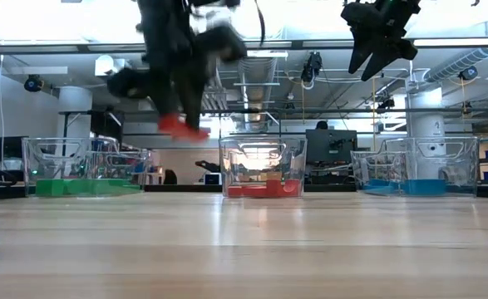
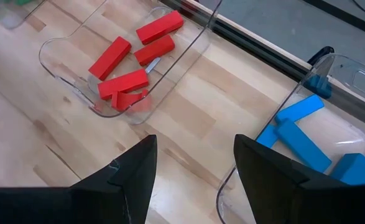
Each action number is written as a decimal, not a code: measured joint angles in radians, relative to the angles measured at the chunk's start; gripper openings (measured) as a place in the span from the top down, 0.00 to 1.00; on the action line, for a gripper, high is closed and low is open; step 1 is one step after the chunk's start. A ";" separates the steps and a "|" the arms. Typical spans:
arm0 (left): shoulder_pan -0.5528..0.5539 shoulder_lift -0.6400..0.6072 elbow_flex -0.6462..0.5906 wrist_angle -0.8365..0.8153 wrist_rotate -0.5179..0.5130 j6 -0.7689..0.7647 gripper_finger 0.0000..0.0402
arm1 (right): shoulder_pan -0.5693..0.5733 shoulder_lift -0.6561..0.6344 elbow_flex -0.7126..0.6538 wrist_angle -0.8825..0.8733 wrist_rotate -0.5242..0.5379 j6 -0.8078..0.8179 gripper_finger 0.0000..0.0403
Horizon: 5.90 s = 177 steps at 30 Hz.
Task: Sort blocks
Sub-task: Put the red wooden block into the middle transparent bin, then adjust the red wooden block
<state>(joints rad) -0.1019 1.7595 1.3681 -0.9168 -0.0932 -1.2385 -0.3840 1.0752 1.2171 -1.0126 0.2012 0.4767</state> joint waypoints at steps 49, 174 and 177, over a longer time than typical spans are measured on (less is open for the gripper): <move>0.465 -0.010 0.057 0.662 -0.256 0.703 0.68 | 0.000 0.000 -0.002 -0.001 0.001 0.037 0.49; -0.315 -0.662 -0.075 -0.161 -0.580 0.567 0.68 | 1.293 0.507 -0.290 0.248 -0.358 1.326 0.98; -0.316 -0.662 -0.075 -0.161 -0.580 0.567 0.68 | 1.274 0.507 -0.276 0.206 -0.356 1.350 0.98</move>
<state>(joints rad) -0.4175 1.0977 1.2934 -1.0775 -0.6735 -0.6712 0.8901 1.5822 0.9410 -0.8066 -0.1546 1.8268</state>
